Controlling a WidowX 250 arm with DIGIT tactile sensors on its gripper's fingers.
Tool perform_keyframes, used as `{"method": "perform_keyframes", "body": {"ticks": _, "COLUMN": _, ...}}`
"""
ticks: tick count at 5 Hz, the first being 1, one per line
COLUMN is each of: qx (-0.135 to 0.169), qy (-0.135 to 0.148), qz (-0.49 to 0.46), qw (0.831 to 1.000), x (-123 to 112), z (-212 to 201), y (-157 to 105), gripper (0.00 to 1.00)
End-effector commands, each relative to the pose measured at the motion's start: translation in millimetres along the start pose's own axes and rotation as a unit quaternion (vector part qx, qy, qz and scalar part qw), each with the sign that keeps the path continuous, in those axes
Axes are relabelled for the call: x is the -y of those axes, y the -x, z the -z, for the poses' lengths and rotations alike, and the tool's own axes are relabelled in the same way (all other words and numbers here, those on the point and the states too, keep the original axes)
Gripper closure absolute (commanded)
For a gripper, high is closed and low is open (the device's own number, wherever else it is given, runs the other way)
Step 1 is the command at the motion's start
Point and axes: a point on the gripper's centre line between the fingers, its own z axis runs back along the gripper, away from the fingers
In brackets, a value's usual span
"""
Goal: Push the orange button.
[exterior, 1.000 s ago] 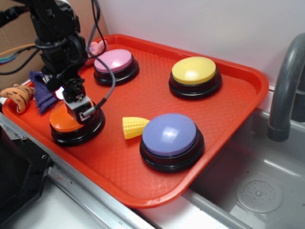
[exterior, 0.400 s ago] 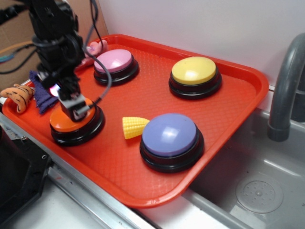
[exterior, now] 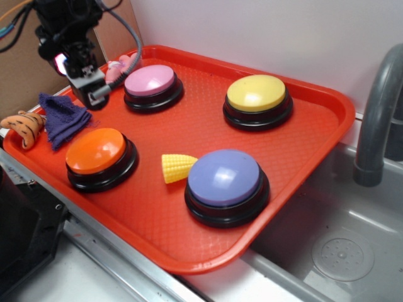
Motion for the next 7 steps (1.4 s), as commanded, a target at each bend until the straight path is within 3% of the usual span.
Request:
{"method": "perform_keyframes", "body": {"ticks": 1, "qx": 0.001, "qy": 0.040, "qz": -0.014, "qw": 0.999, "x": -12.6, "z": -34.6, "y": 1.0, "gripper": 0.00}}
{"method": "perform_keyframes", "body": {"ticks": 2, "qx": -0.033, "qy": 0.025, "qz": -0.029, "qw": 0.999, "x": -12.0, "z": -51.3, "y": 3.4, "gripper": 0.00}}
{"method": "perform_keyframes", "body": {"ticks": 4, "qx": -0.040, "qy": 0.020, "qz": -0.058, "qw": 0.997, "x": -15.5, "z": -64.3, "y": 10.1, "gripper": 0.00}}
{"method": "perform_keyframes", "body": {"ticks": 7, "qx": 0.019, "qy": 0.027, "qz": -0.068, "qw": 0.997, "x": -19.9, "z": -78.7, "y": 11.1, "gripper": 0.00}}
